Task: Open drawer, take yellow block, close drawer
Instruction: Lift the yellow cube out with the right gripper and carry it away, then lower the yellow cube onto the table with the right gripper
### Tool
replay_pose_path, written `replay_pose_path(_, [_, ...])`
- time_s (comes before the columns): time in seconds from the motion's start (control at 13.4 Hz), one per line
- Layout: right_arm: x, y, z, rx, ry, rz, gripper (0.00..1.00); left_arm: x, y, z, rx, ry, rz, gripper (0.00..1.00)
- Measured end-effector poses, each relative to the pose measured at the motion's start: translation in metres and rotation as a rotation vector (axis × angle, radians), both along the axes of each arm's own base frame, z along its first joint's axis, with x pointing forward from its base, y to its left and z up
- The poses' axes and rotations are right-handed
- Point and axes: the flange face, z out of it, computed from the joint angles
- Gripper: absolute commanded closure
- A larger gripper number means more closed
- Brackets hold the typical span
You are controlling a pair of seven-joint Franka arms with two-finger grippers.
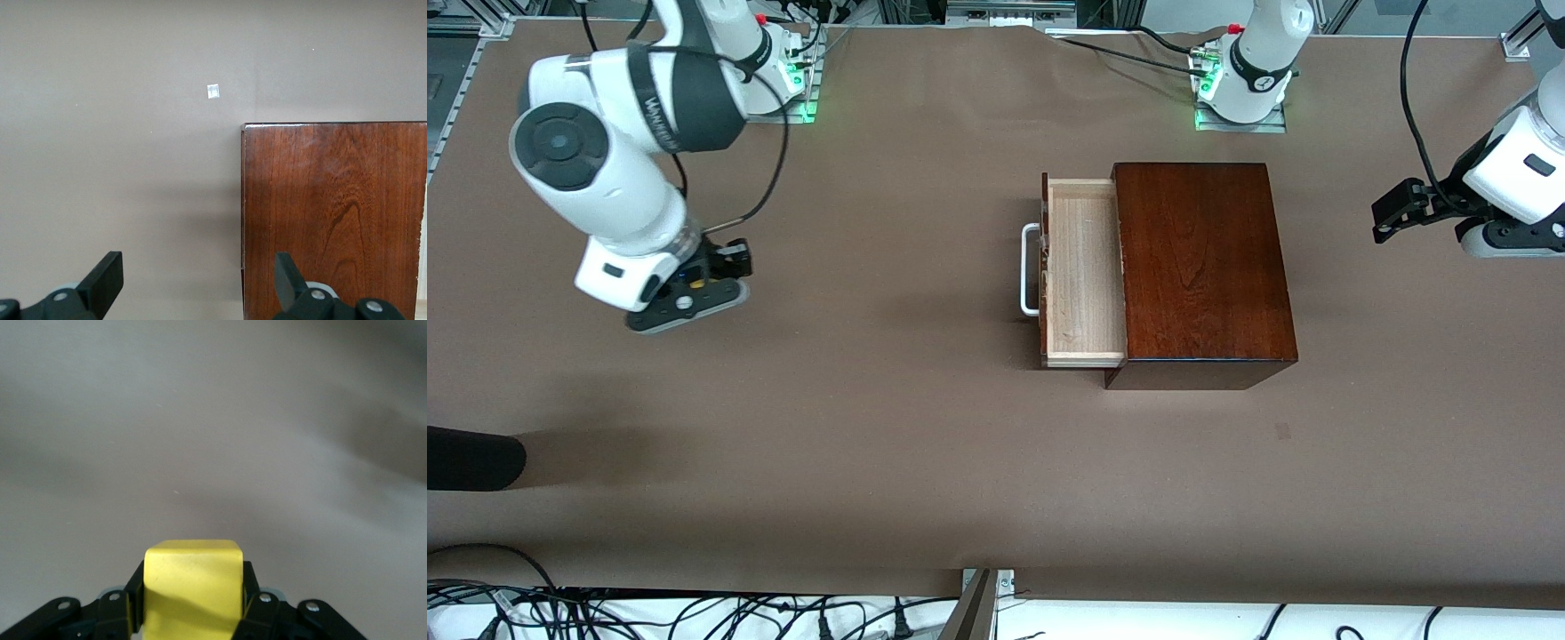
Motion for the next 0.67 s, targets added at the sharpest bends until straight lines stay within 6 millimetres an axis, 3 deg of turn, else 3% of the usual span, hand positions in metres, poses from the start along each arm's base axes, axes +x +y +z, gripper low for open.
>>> replay_pose_path(0.45, [-0.016,-0.107,-0.069,0.014,-0.055,-0.154,0.81,0.0,-0.005,0.0,0.0,0.0,-0.008,0.0])
replay_pose_path(0.67, [-0.029,-0.14,-0.1,0.037,-0.078,-0.221,0.84,0.0,-0.005,0.001,0.0,-0.001,-0.009,0.0])
